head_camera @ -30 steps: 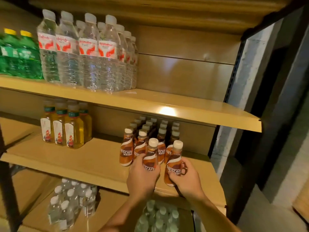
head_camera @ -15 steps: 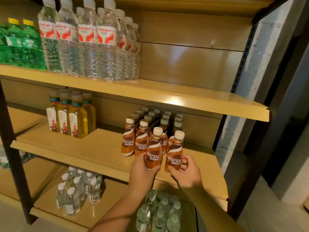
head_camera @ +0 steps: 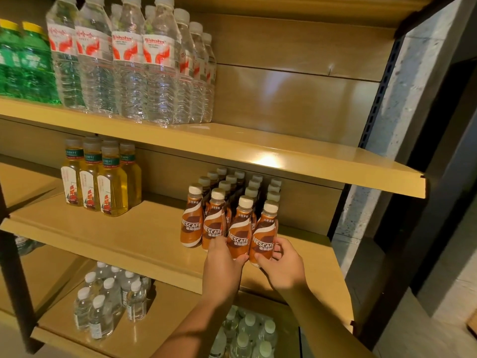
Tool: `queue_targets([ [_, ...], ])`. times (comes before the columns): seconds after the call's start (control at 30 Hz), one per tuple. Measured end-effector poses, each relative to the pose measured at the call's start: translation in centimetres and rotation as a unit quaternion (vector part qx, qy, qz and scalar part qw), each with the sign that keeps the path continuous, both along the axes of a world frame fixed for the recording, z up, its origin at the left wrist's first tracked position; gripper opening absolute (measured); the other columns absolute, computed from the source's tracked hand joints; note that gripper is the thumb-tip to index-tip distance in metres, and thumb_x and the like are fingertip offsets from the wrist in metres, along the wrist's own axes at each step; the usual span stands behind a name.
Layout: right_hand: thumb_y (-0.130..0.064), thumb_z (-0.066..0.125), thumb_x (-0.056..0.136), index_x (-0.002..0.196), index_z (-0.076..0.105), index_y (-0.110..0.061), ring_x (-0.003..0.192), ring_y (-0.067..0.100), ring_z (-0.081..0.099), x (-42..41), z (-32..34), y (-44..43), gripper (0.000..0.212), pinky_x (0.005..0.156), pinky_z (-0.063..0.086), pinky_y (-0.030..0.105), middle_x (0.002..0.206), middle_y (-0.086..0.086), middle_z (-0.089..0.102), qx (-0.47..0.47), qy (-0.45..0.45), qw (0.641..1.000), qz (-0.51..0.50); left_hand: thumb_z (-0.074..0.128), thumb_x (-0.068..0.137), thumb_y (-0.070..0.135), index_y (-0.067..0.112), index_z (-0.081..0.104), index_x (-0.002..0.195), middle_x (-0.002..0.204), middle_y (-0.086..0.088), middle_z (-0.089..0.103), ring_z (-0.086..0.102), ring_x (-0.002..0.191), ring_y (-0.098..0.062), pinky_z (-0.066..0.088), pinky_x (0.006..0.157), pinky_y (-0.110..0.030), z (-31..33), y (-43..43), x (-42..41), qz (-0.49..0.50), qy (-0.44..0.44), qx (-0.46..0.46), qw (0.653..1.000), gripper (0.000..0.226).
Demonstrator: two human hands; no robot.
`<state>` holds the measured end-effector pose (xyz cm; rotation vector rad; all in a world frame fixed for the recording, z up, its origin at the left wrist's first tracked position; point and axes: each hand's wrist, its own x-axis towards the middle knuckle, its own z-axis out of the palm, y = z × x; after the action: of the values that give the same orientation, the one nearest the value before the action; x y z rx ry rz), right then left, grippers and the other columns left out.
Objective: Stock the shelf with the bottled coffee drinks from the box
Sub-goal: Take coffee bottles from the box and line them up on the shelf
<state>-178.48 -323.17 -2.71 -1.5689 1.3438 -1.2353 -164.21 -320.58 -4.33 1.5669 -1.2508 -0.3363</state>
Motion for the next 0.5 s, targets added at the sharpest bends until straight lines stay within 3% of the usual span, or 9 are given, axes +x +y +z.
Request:
queue_targets([
  [0.37, -0.018, 0.084, 0.08, 0.119, 0.053, -0.03, 0.102, 0.006, 0.066, 0.46, -0.21, -0.42, 0.051, 0.088, 0.055, 0.025, 0.107, -0.013, 0.067, 0.014, 0.035, 0.999, -0.021, 0.081, 0.083, 0.029, 0.019, 0.051, 0.116, 0.115, 0.001, 0.055, 0.056, 0.107, -0.018, 0.049, 0.089, -0.031, 0.06, -0.61, -0.12, 0.024, 0.0, 0.011, 1.0, 0.046],
  [0.5, -0.024, 0.085, 0.079, 0.127, 0.055, -0.029, 0.109, 0.01, 0.065, 0.4, 0.21, 0.11, 0.056, 0.096, 0.055, 0.032, 0.12, -0.008, 0.069, 0.015, 0.059, 0.998, -0.024, 0.083, 0.082, 0.025, 0.02, 0.047, 0.114, 0.112, 0.003, 0.052, 0.056, 0.106, -0.017, 0.046, 0.084, -0.027, 0.12, -0.37, 0.1, -0.005, -0.007, 0.011, 1.0, 0.048],
])
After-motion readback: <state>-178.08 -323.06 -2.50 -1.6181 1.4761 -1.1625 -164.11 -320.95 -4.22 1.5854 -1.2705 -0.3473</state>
